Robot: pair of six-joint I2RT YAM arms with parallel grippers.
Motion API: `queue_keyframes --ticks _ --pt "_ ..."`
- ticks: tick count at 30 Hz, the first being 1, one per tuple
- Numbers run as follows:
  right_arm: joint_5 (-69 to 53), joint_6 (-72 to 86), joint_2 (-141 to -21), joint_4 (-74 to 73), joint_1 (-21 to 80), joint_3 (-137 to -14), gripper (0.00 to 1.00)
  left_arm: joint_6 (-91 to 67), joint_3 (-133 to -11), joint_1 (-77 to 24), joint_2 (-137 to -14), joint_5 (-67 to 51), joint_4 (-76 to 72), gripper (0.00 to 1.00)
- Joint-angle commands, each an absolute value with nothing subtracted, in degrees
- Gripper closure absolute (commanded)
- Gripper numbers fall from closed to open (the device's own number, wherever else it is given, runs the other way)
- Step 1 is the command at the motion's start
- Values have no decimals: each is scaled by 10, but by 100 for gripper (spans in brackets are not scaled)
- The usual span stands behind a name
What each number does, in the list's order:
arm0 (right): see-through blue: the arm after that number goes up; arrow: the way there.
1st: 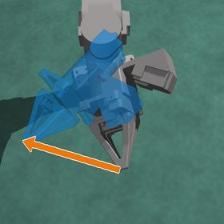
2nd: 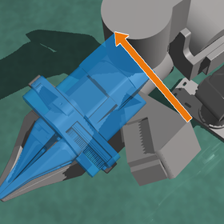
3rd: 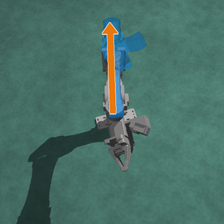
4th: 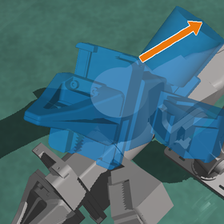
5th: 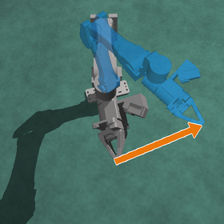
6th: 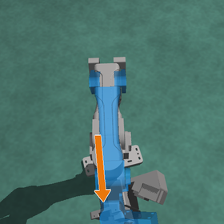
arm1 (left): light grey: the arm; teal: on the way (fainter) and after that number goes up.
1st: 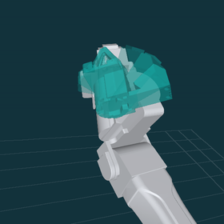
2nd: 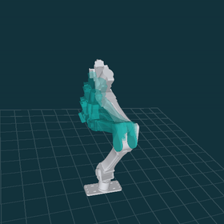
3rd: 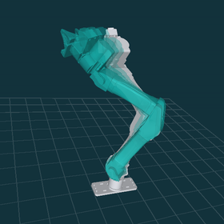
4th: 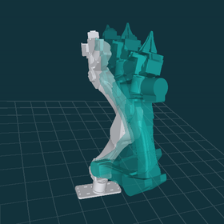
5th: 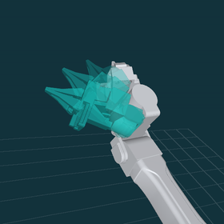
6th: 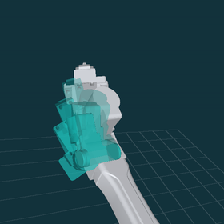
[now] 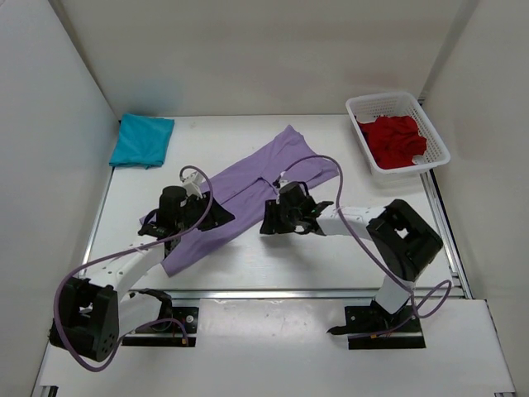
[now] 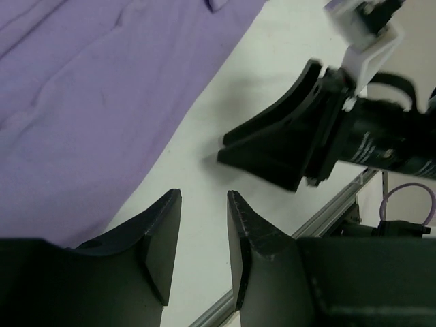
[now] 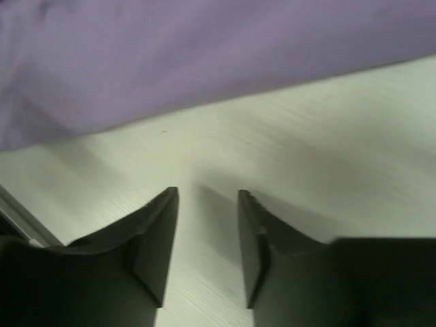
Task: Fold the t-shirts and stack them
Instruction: Rotate the tshirt 90 degrees
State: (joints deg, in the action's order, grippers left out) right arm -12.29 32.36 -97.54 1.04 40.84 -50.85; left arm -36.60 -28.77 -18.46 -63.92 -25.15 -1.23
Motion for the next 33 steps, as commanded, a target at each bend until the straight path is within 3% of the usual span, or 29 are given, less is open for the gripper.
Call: queue_keyframes --ticks 1,5,11,14,16,17,19,24,25,26,28,33 --pt "-106 384 -970 136 447 -521 59 -355 -307 -161 -621 -276 0 56" --pt "-74 460 -1031 177 502 -518 52 -354 -311 -148 -621 -280 0 56" --pt "-87 497 -1135 160 510 -589 54 -353 -316 -137 -628 -285 -1 56" --pt "-82 497 -1136 164 496 -584 68 -354 -309 -136 -626 -282 -3 57" --pt "-97 497 -1132 158 471 -578 89 -358 -307 -144 -631 -284 -6 56" --pt "-101 488 -1125 159 465 -567 94 -355 -307 -146 -633 -286 -7 56" --pt "-88 468 -1082 154 451 -523 99 -352 -308 -155 -637 -279 -2 56" --pt "-124 416 -888 125 360 -323 100 -355 -301 -186 -649 -262 -14 55" --pt "-148 404 -853 111 331 -308 92 -358 -299 -192 -656 -261 -21 57" --pt "-155 384 -834 96 301 -296 76 -360 -298 -198 -662 -265 -25 55" --pt "-154 349 -782 53 263 -300 59 -365 -292 -210 -673 -254 -32 56" --pt "-158 298 -814 50 139 -381 53 -359 -279 -220 -676 -247 -30 57"
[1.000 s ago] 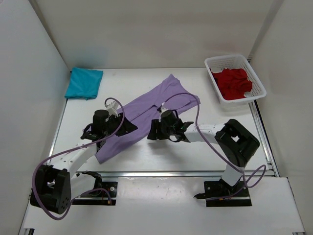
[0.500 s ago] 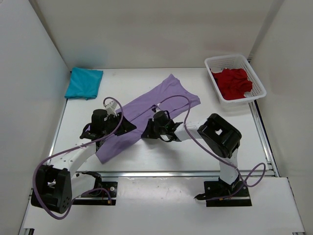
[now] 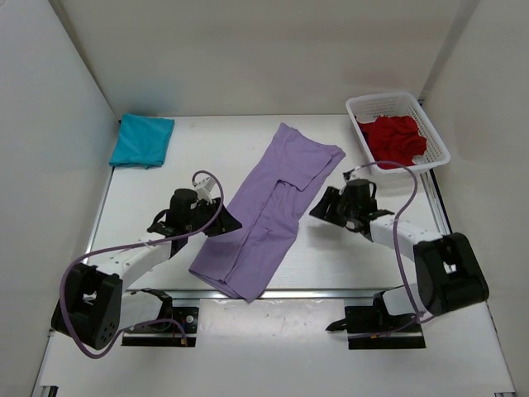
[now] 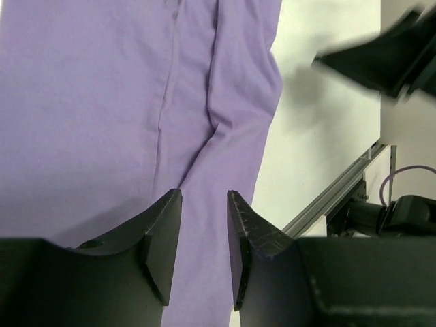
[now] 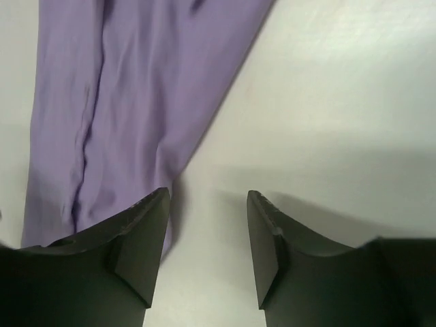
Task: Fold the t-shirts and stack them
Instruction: Rotate the tshirt 90 degrees
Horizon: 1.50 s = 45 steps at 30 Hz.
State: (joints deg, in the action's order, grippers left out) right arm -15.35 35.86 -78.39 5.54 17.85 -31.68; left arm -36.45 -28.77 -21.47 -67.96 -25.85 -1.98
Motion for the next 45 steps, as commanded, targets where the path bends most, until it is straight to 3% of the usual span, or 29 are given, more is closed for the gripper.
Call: queue_keyframes --ticks 1,10,12,16,18,20,23,25,28,35,40,45 --pt "-146 295 -850 45 126 -398 52 -361 -281 -219 -675 -248 -28 56" --pt "-127 307 -1092 31 77 -633 54 -370 -258 -228 -680 -249 -49 55" --pt "-136 308 -1132 16 78 -663 63 -368 -263 -231 -689 -252 -51 56" --pt "-155 292 -1213 -27 90 -785 93 -367 -263 -228 -693 -255 -50 57" --pt "-170 273 -1270 -108 98 -935 95 -364 -263 -225 -689 -244 -46 56" --pt "-180 235 -1330 -187 109 -1069 93 -363 -258 -222 -690 -246 -40 56" --pt "-143 191 -1390 -317 123 -1247 69 -358 -257 -224 -686 -242 -24 55" --pt "-127 170 -1374 -372 125 -1275 59 -353 -255 -225 -679 -232 -18 54" --pt "-123 135 -1264 -345 130 -1132 51 -347 -244 -215 -663 -215 -4 52" --pt "-152 217 -882 -105 185 -626 52 -323 -213 -171 -581 -124 75 50" --pt "-124 305 -745 -53 335 -406 52 -288 -185 -118 -526 -101 131 44" --pt "-100 409 -665 10 433 -276 52 -304 -156 -171 -513 -76 134 42"
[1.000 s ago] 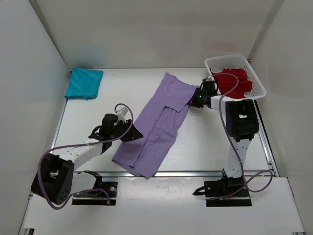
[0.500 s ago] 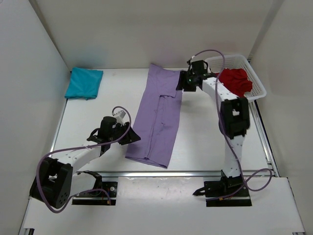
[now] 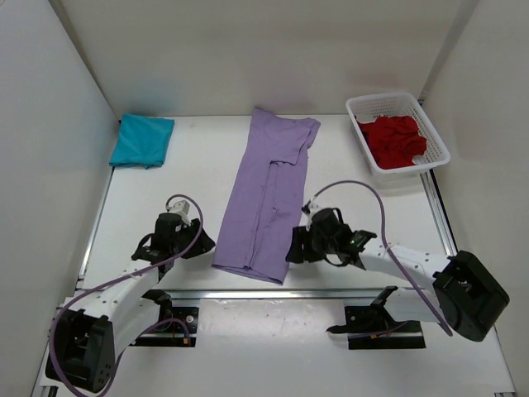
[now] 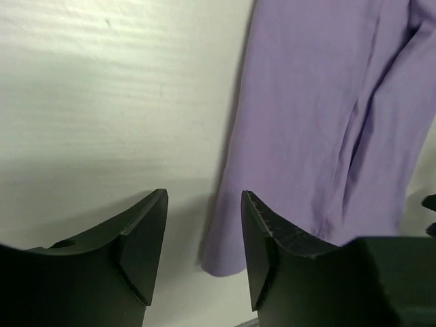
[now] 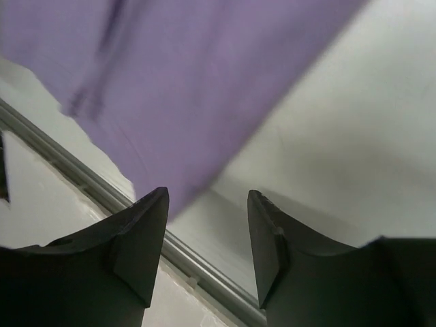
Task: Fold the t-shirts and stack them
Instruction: Rotate the tshirt 90 degrees, then grab the bottom of the folded rectangular tshirt with both arms
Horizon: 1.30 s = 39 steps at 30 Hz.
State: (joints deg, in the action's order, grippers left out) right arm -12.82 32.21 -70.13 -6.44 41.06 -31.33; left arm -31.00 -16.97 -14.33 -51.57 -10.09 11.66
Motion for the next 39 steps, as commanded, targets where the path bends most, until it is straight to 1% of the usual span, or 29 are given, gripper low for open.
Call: queue_keyframes --ticks 1,3,4,9,13,15,16,17,19,21,22,23,25,28,31,33,35,36,39 --pt "-95 427 -664 17 456 -259 51 -308 -151 -177 -521 -80 134 43" --pt "-79 442 -664 24 482 -247 51 -314 -142 -202 -521 -96 130 47" --pt "-82 457 -668 34 494 -243 50 -318 -134 -209 -524 -102 129 50" --pt "-103 506 -678 93 521 -203 54 -335 -119 -243 -509 -111 134 60" --pt "-101 540 -685 125 537 -177 60 -334 -116 -247 -516 -138 134 63" --pt "-94 551 -685 120 543 -171 61 -329 -116 -247 -519 -149 136 65" --pt "-98 556 -685 126 541 -162 61 -331 -116 -247 -519 -153 138 67" --pt "-99 560 -686 133 541 -164 66 -331 -118 -246 -516 -154 142 69" --pt "-101 562 -695 143 541 -163 75 -333 -116 -249 -512 -164 138 79" --pt "-96 559 -695 140 545 -169 91 -333 -115 -243 -500 -182 148 87" --pt "-87 559 -690 133 548 -168 96 -335 -114 -240 -490 -187 162 91" --pt "-82 561 -678 120 553 -170 99 -335 -118 -239 -478 -195 169 95" --pt "-75 578 -657 97 575 -167 100 -343 -118 -249 -454 -201 205 100" --pt "-50 610 -611 43 625 -160 100 -355 -137 -262 -408 -223 257 100" --pt "-38 627 -557 1 639 -163 100 -347 -180 -251 -370 -231 316 100" --pt "-43 595 -531 -28 614 -178 100 -339 -210 -222 -368 -247 328 100" --pt "-57 554 -518 -46 544 -198 100 -344 -241 -217 -390 -246 304 100" --pt "-77 522 -516 -54 524 -213 100 -353 -256 -208 -414 -249 273 100" --pt "-136 445 -540 -61 379 -255 100 -366 -294 -188 -495 -245 179 100"
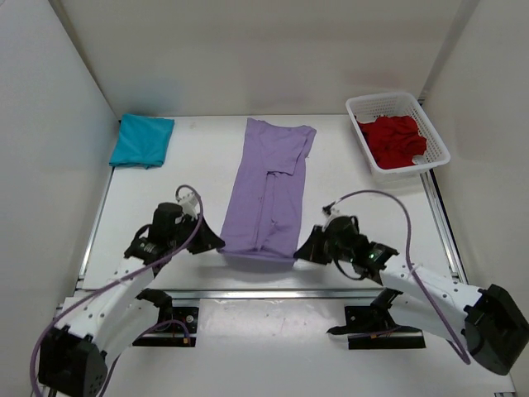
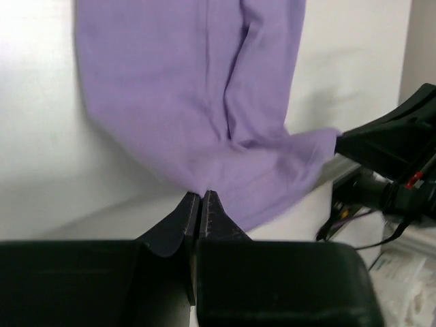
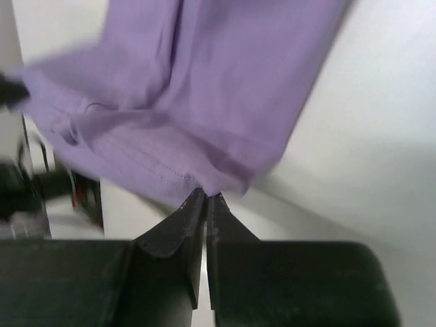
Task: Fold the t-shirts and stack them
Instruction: Grab the bottom of the folded rectangular tshirt with both arms, then fold the folded rectangular tshirt in 1/3 of the way
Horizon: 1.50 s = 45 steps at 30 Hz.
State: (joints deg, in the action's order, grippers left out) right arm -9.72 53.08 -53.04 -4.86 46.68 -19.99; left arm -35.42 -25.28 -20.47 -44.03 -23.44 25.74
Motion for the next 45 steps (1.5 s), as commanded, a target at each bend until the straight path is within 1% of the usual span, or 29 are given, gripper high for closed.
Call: queue_keyframes --ticks 1,3,5,6,9,10,15,16,19,22,23,27,29,30,31,32,33,34,35,36,38,39,40,41,42,43,44,45 --pt "-156 425 -557 -60 356 -264 100 -369 -318 -187 -537 -236 156 100" --pt "-189 378 -590 -50 280 -305 100 -377 -350 -188 -597 -227 117 100" --pt "-209 359 -644 -39 238 -337 100 -380 -393 -184 -673 -200 85 100" --pt "-215 344 -659 -37 216 -355 100 -387 -403 -180 -688 -200 63 100" --pt "-229 323 -746 -17 180 -417 100 -397 -470 -164 -786 -178 35 100" --pt "-236 320 -763 -13 167 -438 100 -399 -483 -162 -801 -176 28 100" --pt "-266 304 -887 21 124 -513 100 -403 -597 -144 -945 -181 24 100" --pt "-272 296 -894 26 114 -522 100 -403 -607 -146 -974 -178 22 100" --pt "-277 282 -970 9 103 -575 99 -399 -671 -145 -1046 -177 42 100" --pt "-287 272 -1045 2 96 -634 100 -402 -716 -139 -1098 -186 40 100" --pt "-287 265 -1055 2 98 -653 100 -410 -713 -135 -1103 -185 31 100" --pt "-279 265 -1110 -11 92 -711 100 -419 -736 -140 -1131 -178 20 94" --pt "-273 259 -1132 -21 94 -728 100 -425 -744 -134 -1146 -189 11 87" --pt "-269 256 -1132 -20 94 -728 96 -432 -743 -133 -1148 -194 -7 84" --pt "-265 259 -1132 -13 92 -725 92 -441 -736 -128 -1147 -205 -17 75" --pt "-265 263 -1127 -12 90 -722 84 -445 -721 -122 -1143 -213 -33 64" --pt "-265 264 -1121 -11 88 -715 76 -456 -717 -121 -1138 -227 -48 59" --pt "-260 272 -1109 -5 89 -705 72 -459 -699 -116 -1117 -237 -59 52" --pt "-254 267 -1088 -5 86 -699 65 -469 -683 -114 -1098 -236 -71 47" --pt "-248 269 -1078 -4 89 -688 60 -472 -675 -110 -1086 -234 -83 46" --pt "-215 272 -1028 -4 96 -660 54 -469 -637 -116 -1029 -223 -84 46" --pt "-203 272 -1000 -3 104 -640 53 -468 -613 -123 -998 -220 -86 48" --pt "-186 270 -989 -4 112 -616 53 -466 -593 -129 -984 -213 -90 49" --pt "-172 272 -965 -4 122 -586 55 -461 -562 -144 -957 -205 -100 50" --pt "-169 272 -940 23 140 -571 62 -461 -531 -162 -936 -197 -108 52" --pt "-169 276 -932 31 160 -541 73 -457 -500 -171 -925 -194 -112 54" --pt "-169 273 -919 44 183 -514 81 -457 -486 -187 -921 -192 -119 55" --pt "-170 275 -914 47 195 -497 85 -455 -463 -198 -920 -195 -126 56"
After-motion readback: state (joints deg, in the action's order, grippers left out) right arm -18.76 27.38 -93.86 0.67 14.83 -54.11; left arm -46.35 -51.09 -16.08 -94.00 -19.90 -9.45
